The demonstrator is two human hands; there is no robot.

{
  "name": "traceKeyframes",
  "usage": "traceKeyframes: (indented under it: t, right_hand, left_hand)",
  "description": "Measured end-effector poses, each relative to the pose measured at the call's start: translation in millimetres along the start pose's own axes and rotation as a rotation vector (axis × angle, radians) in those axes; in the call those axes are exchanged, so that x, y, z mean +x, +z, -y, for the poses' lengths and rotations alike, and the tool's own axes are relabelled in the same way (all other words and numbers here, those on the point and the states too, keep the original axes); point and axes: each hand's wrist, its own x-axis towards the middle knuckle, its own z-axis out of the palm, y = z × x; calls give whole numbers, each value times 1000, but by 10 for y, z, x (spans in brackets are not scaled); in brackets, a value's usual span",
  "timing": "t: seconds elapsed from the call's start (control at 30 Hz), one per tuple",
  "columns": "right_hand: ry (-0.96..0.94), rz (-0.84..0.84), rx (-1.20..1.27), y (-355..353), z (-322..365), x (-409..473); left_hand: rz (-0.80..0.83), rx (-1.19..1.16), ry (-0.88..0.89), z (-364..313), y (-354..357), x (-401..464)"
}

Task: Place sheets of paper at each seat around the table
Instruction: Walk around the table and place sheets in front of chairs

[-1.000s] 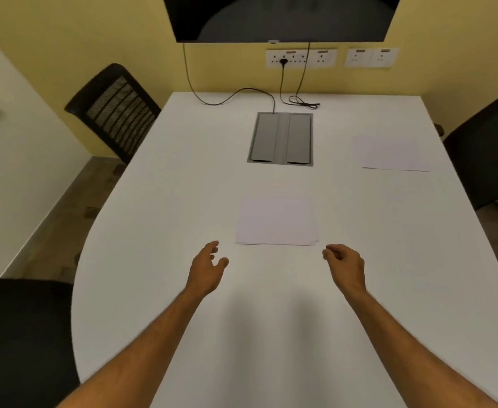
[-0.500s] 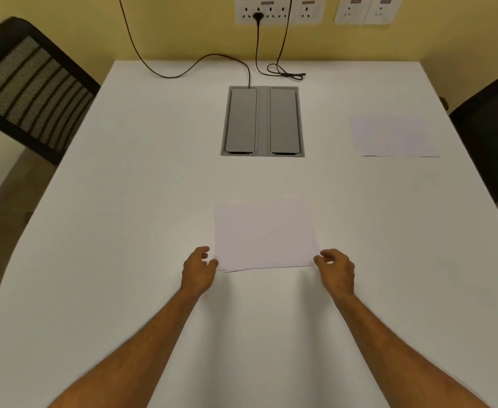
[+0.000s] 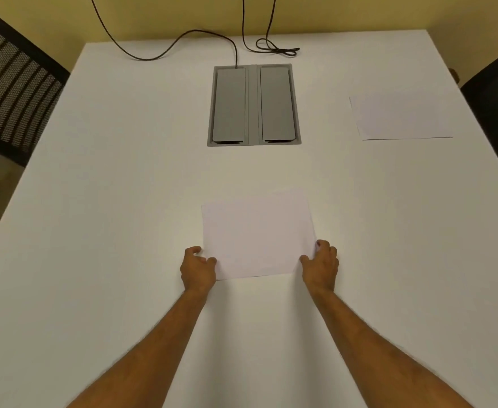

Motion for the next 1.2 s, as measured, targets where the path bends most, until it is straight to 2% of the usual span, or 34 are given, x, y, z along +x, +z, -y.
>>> traceKeyframes:
  t: [0.27, 0.57, 0.87, 1.2]
  right_hand:
    - [109, -50, 339, -272, 148, -163]
    - [113, -141, 561, -1372, 114, -835]
    - [261, -209, 734, -2476, -772, -1453]
    - [393, -323, 783, -2711, -1889, -1665]
  left_hand:
    - [-28, -97, 124, -109, -220, -179]
    - [-1, -164, 357, -651, -625, -964]
    - [204, -58, 566, -860, -158, -1802]
    - [355, 104, 631, -519, 624, -2302]
